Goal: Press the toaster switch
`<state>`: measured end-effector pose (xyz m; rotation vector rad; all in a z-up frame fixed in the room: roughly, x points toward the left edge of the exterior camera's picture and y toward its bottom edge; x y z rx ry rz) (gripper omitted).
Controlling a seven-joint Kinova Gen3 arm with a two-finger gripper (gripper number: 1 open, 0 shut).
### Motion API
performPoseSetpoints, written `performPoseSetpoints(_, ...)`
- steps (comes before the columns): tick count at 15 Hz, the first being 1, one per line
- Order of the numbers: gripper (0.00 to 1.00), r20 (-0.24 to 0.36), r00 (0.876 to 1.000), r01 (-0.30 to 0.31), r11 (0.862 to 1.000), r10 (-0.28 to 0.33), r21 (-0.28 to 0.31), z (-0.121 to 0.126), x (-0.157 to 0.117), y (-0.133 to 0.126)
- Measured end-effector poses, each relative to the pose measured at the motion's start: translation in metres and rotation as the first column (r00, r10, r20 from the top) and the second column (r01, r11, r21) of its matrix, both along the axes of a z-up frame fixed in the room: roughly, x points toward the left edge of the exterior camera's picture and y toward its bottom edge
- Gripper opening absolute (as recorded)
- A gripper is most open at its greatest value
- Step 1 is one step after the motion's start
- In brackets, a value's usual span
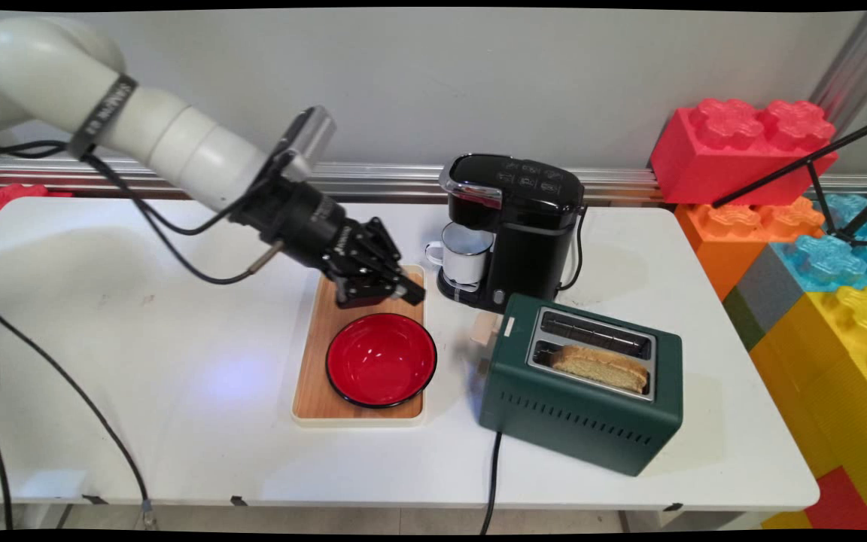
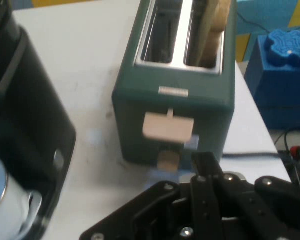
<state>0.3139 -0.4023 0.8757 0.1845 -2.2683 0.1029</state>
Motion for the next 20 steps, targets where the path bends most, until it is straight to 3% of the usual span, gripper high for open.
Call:
performPoseSetpoints(7,0.0,-0.031,0.998,0.053,0.998,-0.054,-0.018,-0.008,-0.035,-0.022)
performPoseSetpoints(20,0.0,-0.063,0.996,0.062,0.998,-0.062,-0.004,-0.048,-0.049,-0.044)
